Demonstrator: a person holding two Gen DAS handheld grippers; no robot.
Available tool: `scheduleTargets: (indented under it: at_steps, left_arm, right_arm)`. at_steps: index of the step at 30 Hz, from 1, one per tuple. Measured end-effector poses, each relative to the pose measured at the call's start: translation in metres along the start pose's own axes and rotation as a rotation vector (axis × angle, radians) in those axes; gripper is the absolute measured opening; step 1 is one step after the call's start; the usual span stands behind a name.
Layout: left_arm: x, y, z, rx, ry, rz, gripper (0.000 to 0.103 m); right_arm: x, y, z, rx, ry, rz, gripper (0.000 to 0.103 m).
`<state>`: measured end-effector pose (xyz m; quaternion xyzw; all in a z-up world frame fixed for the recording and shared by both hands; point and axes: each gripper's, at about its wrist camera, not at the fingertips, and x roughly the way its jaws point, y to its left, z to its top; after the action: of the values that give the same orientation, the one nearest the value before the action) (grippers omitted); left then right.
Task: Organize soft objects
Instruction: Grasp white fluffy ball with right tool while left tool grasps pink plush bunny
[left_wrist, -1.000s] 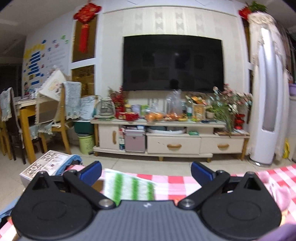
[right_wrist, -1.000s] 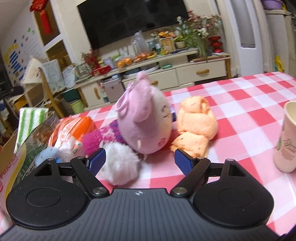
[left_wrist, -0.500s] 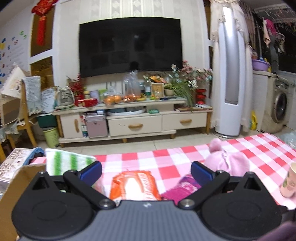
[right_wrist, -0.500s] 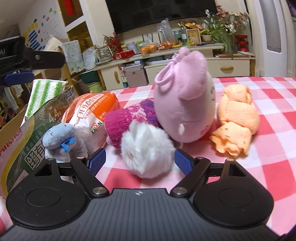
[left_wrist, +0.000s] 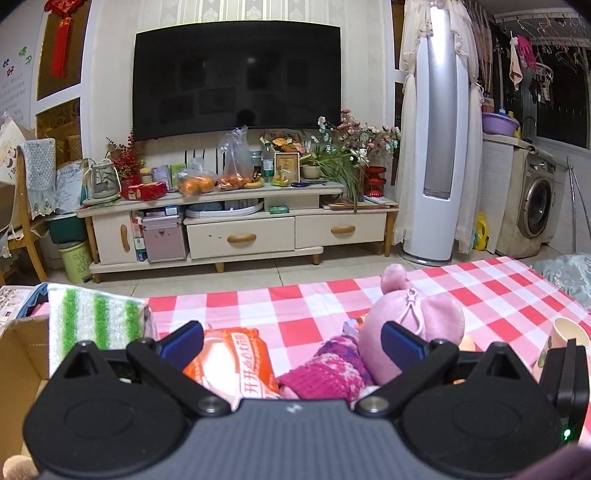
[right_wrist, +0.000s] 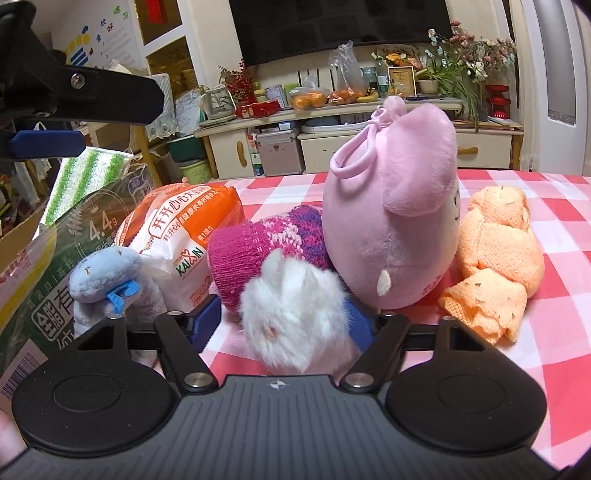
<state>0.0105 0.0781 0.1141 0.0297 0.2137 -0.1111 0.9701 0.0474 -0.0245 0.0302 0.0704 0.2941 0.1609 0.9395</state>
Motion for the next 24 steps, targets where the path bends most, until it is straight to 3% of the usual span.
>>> scheduleTargets:
  at_steps: [2, 4, 13, 24]
  left_arm:
    - [0.001, -0.002, 0.000, -0.001, 0.001, -0.004, 0.102]
    - [0.001, -0.006, 0.000, -0.001, 0.002, -0.009, 0.102]
    - [0.007, -0.034, -0.001, 0.002, 0.006, -0.062, 0.102]
    - [0.046, -0.094, -0.012, 0.044, 0.071, -0.127, 0.102]
  right_arm:
    - [-0.001, -0.001, -0.001, -0.020, 0.005, -0.011, 0.067]
    - [-0.002, -0.005, -0.002, -0.025, 0.013, -0.008, 0.062]
    - [-0.027, -0.037, -0.010, 0.019, 0.028, -0.017, 0.061]
    - [-0.067, -0.099, -0.021, 0.097, 0.036, -0.134, 0.062]
